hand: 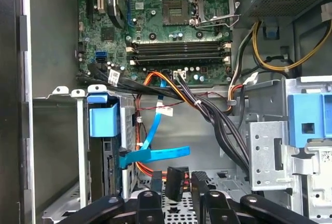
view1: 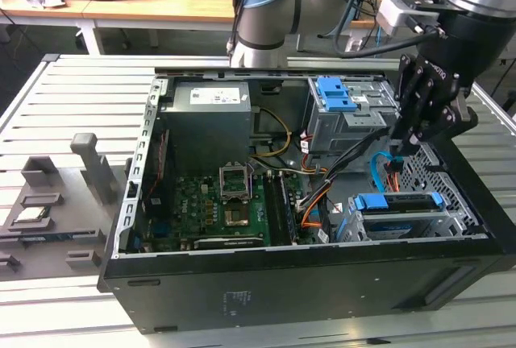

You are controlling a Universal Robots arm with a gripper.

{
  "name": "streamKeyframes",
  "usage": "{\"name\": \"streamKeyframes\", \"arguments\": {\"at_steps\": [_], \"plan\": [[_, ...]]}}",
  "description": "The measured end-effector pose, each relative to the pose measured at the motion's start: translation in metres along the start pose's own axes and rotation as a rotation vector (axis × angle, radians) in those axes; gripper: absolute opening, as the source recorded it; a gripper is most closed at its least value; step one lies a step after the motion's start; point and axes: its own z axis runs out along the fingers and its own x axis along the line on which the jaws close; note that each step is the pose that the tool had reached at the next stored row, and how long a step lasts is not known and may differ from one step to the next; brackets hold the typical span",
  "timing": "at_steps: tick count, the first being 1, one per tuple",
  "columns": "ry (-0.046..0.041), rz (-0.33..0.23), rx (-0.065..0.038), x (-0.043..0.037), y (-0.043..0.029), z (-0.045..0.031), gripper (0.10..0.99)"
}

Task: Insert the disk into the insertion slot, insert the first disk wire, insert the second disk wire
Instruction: 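Insert the first disk wire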

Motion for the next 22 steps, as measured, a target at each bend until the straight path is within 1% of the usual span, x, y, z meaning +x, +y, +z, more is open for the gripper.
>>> {"name": "streamKeyframes", "arguments": {"at_steps": [1,5,7,8,16,17,18,19,20,22], "plan": [[0.0097,0.0,0.0,-0.0001,0.0,0.0008,0.361],[0.0141,0.001,0.001,0.0,0.0,0.0009,0.349],[0.0155,0.001,0.001,0.0,0.0,0.0008,0.216],[0.0167,0.001,0.001,0.0,0.0,0.0009,0.106],[0.0235,0.001,0.001,0.0,0.0,0.0008,0.114],[0.0245,0.001,0.001,0.0,0.0,0.0009,0.235],[0.0257,0.001,0.001,0.0,0.0,0.0008,0.235],[0.026,0.001,0.001,-0.0001,0.0,0.0008,0.302],[0.0262,0.001,0.001,-0.0001,0.0,0.0005,0.302],[0.0284,0.001,0.001,-0.0002,0.0002,-0.0056,0.302]]}}
